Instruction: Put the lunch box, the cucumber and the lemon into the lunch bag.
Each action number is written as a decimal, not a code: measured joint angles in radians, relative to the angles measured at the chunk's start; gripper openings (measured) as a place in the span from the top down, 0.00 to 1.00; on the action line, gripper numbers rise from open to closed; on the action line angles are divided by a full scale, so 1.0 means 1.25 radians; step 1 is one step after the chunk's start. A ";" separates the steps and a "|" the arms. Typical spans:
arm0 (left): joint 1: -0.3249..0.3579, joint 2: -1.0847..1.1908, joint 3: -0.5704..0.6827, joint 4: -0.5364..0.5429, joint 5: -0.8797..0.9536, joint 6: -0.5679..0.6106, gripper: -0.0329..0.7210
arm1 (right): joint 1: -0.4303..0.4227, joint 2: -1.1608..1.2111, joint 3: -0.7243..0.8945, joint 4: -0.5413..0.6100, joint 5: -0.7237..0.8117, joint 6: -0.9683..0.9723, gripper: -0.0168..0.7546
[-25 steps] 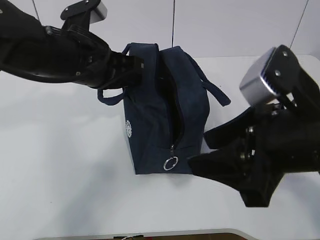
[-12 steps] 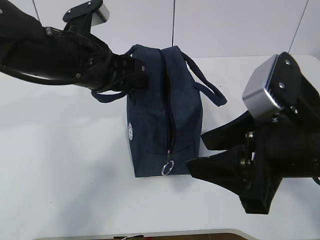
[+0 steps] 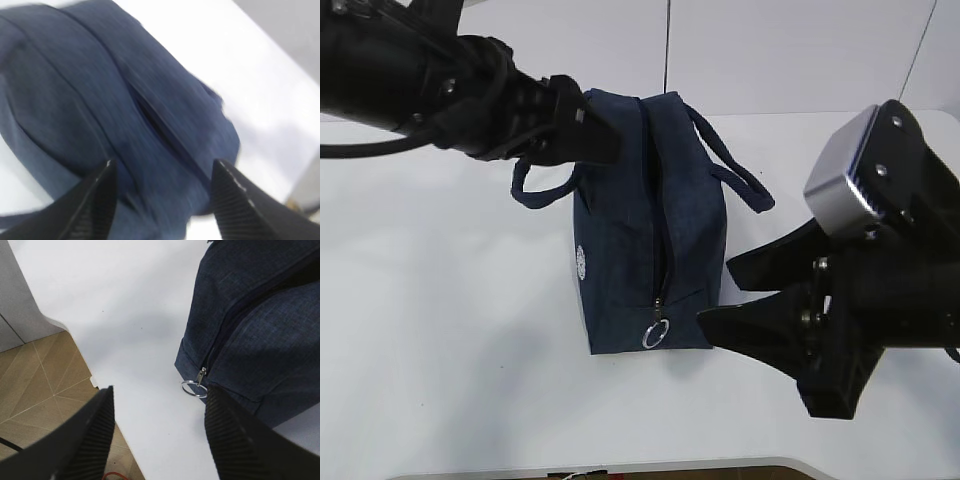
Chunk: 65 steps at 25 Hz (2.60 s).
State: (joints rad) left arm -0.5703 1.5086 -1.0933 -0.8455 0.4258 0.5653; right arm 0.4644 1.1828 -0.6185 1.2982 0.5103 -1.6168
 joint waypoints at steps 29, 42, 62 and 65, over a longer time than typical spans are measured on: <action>-0.076 -0.062 0.244 -0.066 -0.200 -0.004 0.37 | 0.000 0.062 0.000 0.045 -0.041 -0.015 0.38; -0.097 0.004 0.198 -0.106 -0.204 0.009 0.31 | 0.000 0.088 0.000 0.048 -0.043 -0.017 0.38; -0.098 0.029 0.195 -0.116 -0.193 0.025 0.89 | 0.000 0.126 0.000 0.052 -0.043 -0.156 0.38; -0.098 0.029 0.193 -0.115 -0.178 0.038 0.95 | 0.000 0.164 0.000 0.058 -0.043 -0.183 0.38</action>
State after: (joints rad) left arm -0.6925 1.5449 -0.8516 -0.9894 0.2039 0.6124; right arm 0.4644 1.3882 -0.6185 1.3708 0.4568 -1.8455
